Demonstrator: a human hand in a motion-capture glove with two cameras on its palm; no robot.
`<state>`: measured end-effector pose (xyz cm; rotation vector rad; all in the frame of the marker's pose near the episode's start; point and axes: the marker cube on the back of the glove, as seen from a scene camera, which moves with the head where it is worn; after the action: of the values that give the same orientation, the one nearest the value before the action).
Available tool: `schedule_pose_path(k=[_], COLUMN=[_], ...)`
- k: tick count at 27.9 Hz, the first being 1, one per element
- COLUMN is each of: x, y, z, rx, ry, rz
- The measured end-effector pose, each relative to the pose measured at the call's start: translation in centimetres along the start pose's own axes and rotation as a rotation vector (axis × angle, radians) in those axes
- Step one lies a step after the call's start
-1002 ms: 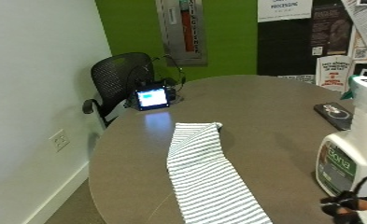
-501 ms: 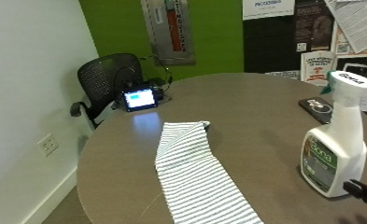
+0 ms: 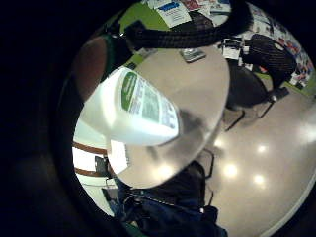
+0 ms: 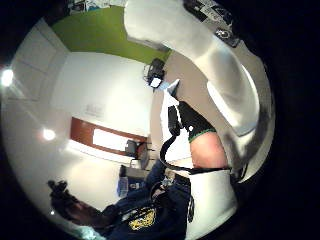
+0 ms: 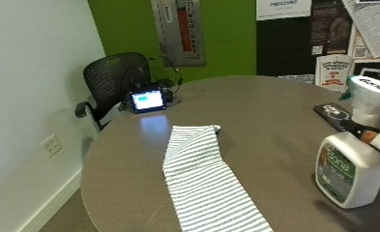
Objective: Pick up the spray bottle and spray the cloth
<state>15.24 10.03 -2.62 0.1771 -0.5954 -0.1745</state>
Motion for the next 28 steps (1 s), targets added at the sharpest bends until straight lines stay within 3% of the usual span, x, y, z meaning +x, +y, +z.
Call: schedule_pose_path(k=[8, 19, 28], x=[-0.3, 1.2, 2.3], y=[-3.7, -3.7, -6.1], z=[2.5, 3.4, 3.8], rx=[-0.1, 0.003, -0.062], ry=[-0.222, -0.553, -0.701], rz=[0.021, -0.061, -0.082])
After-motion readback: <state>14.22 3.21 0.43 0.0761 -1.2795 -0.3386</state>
